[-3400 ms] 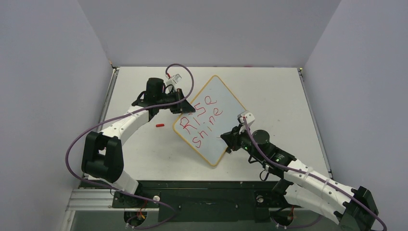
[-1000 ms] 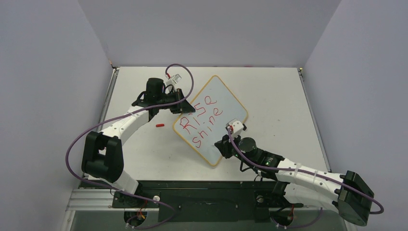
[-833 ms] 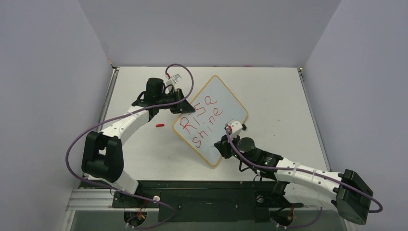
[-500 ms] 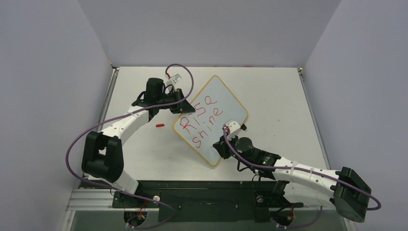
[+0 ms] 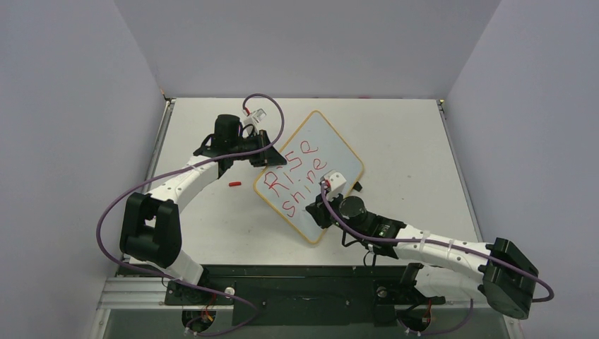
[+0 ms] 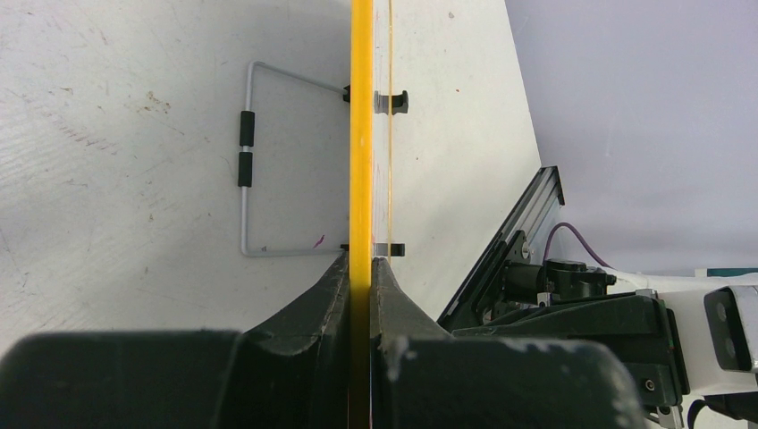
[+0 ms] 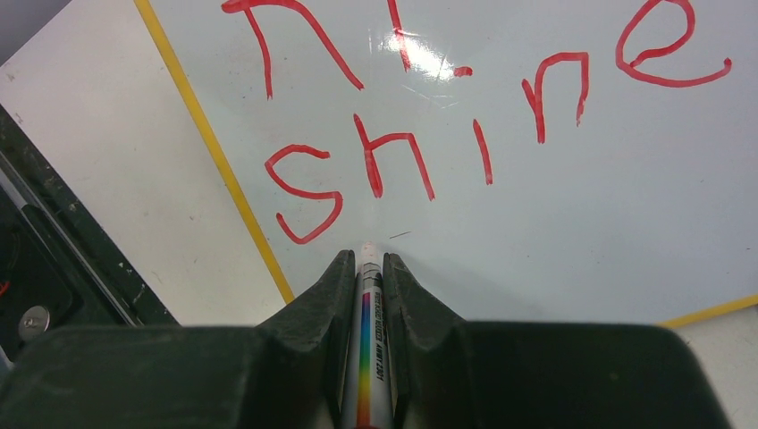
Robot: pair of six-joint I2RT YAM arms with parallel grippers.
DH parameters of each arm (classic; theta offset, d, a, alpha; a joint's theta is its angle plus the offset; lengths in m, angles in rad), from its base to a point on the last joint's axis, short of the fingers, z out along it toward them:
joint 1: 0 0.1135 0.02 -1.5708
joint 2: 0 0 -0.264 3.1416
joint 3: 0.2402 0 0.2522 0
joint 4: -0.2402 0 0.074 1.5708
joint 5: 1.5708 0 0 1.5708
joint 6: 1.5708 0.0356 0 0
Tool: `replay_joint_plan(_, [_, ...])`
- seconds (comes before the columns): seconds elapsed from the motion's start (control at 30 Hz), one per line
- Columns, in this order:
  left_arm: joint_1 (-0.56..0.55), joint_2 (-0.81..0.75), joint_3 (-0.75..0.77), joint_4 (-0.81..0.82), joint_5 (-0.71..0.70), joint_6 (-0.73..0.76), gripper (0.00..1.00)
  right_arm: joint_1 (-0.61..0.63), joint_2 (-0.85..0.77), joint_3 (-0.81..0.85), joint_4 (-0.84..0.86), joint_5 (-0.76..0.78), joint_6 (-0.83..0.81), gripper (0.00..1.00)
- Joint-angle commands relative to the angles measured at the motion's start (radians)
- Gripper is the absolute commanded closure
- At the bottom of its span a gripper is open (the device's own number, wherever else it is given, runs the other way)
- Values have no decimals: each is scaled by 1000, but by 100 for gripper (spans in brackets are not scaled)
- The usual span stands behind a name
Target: Write a sentence on the whiteboard
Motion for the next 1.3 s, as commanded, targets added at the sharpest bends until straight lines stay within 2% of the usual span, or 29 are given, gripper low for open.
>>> replay_joint_plan(0.0, [14, -7, 8, 80, -32, 38, 100, 7, 21, 48, 55, 15, -17, 100])
replay_joint_plan(0.93, [15, -17, 3, 80, -30, 36, 100, 57, 22, -50, 14, 94, 18, 100])
replay_joint_plan(1.27, [15, -22, 1, 81, -29, 34, 100, 96, -35, -98, -43, 148, 50, 100])
